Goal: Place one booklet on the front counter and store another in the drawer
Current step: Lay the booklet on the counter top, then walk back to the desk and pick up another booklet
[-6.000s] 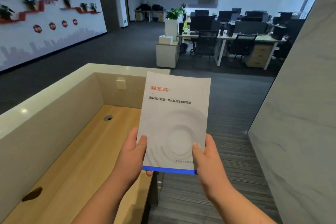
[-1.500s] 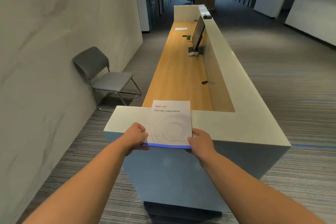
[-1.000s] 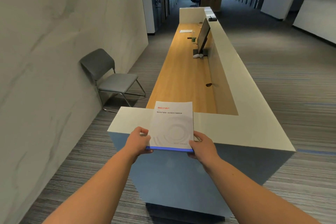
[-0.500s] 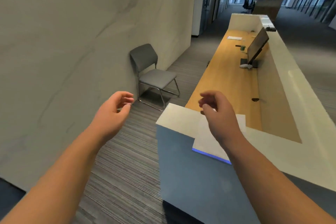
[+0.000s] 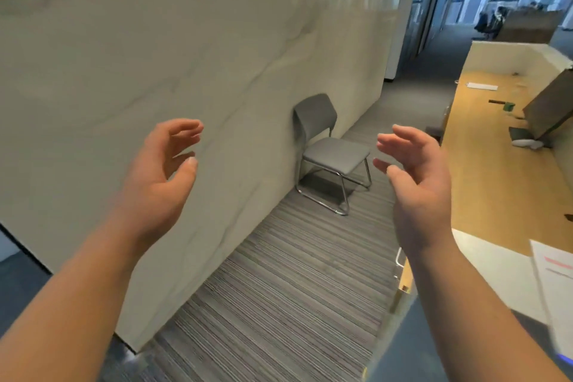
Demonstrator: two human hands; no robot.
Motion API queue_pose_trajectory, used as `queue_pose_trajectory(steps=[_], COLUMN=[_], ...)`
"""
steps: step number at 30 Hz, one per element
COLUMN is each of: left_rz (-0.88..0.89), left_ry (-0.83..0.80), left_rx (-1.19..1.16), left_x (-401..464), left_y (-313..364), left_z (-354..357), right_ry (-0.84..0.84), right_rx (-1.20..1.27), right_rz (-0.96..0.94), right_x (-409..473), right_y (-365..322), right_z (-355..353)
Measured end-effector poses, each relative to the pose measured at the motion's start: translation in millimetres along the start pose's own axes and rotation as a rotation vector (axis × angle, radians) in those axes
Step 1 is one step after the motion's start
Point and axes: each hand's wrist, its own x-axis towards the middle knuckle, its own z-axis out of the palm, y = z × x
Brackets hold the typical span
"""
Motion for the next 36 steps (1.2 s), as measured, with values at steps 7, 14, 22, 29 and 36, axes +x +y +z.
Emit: queue_pose_trajectory(steps=[7,14,22,29,36], left_rz=[-0.011,0.087,0.066,0.064,-0.008], left_ry=[-0.052,-0.152,-0.257,-0.358,-0.455], left_rx=[-0.112,-0.15,-0.254,-0.367,-0.449], left_x=[121,282,475,568,744], left_y=[-62,-140,-228,-323,-416], left_z=[28,135,293,405,557], right_ry=[0.125,0.29,0.406,0.376,0.487], right_rx=[0.012,0.07,-0.093,-0.255,-0.385], right_rz=[0.048,-0.048,0.0,0.04,0.119], right_x=[88,243,424,533,678], right_y=[58,151,250,346,476], right_z=[60,67,7,-22,-49])
